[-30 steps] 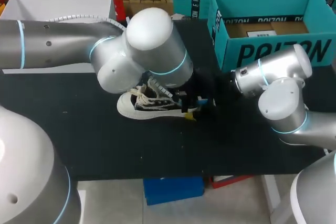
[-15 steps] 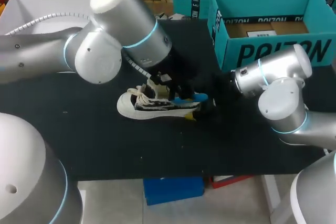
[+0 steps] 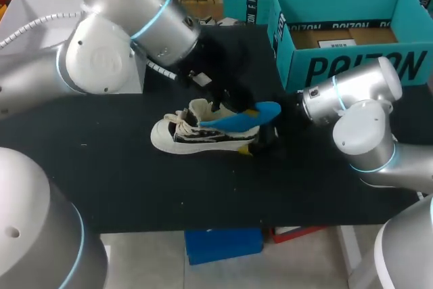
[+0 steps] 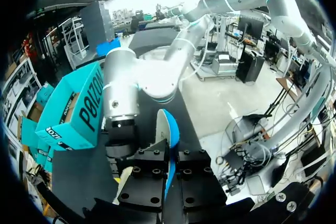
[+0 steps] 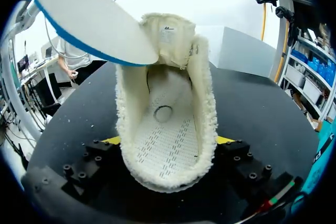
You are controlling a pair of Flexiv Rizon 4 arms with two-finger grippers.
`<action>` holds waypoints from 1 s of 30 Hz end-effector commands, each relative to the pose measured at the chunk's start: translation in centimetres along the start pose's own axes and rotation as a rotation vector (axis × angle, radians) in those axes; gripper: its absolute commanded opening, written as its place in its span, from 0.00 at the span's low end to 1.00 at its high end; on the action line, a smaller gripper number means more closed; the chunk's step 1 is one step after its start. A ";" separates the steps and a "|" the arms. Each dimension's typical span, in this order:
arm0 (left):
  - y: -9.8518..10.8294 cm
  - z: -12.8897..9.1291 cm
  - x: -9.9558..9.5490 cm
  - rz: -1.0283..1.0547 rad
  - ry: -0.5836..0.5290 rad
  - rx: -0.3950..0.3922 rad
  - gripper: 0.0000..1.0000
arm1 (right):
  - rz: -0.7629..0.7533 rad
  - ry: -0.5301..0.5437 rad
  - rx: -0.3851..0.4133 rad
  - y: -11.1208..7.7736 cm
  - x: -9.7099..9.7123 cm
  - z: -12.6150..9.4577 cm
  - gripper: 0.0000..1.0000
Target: Take the shoe out of the shoebox, open the shoe tongue, remove and reinsert the insole, then place the shoe into the shoebox
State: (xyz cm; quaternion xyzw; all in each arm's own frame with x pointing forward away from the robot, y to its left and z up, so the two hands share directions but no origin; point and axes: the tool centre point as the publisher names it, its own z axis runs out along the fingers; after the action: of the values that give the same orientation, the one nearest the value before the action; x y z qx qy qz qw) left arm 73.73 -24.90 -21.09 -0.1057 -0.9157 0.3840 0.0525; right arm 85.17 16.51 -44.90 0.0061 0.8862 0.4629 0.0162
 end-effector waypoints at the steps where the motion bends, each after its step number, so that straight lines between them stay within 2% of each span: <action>1: 0.5 -2.1 -1.0 -0.038 0.149 0.178 0.00 | 0.002 0.000 0.002 -0.5 -0.2 0.4 0.00; 6: 0.1 -2.5 -0.9 -0.105 0.232 0.329 0.00 | 0.002 0.000 0.002 -0.5 -0.2 0.4 0.00; 8: -0.5 -2.5 -0.9 -0.109 0.255 0.359 0.00 | 0.002 0.000 0.002 -0.5 -0.2 0.4 0.00; 13: -2.8 -3.3 -0.1 -0.101 0.232 0.382 0.00 | 0.002 0.000 0.002 -0.5 -0.2 0.4 0.00; 18: -4.3 -4.1 0.6 -0.096 0.222 0.455 0.00 | 0.002 0.000 0.002 -0.5 -0.2 0.4 0.00; 22: -4.3 -4.1 0.8 -0.127 0.210 0.484 0.00 | 0.002 0.000 0.002 -0.5 -0.2 0.4 0.00; 27: -3.0 -3.8 0.7 -0.185 0.239 0.581 0.00 | 0.002 0.000 0.002 -0.5 -0.2 0.4 0.00; 30: -2.5 -4.0 1.0 -0.192 0.233 0.585 0.00 | 0.002 0.000 0.002 -0.5 -0.2 0.4 0.00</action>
State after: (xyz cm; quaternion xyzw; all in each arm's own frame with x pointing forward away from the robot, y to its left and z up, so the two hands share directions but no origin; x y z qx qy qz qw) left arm 73.55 -24.23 -15.88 -0.0496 -0.7741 0.5898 0.2246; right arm 85.17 16.52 -44.90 0.0062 0.8862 0.4630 0.0162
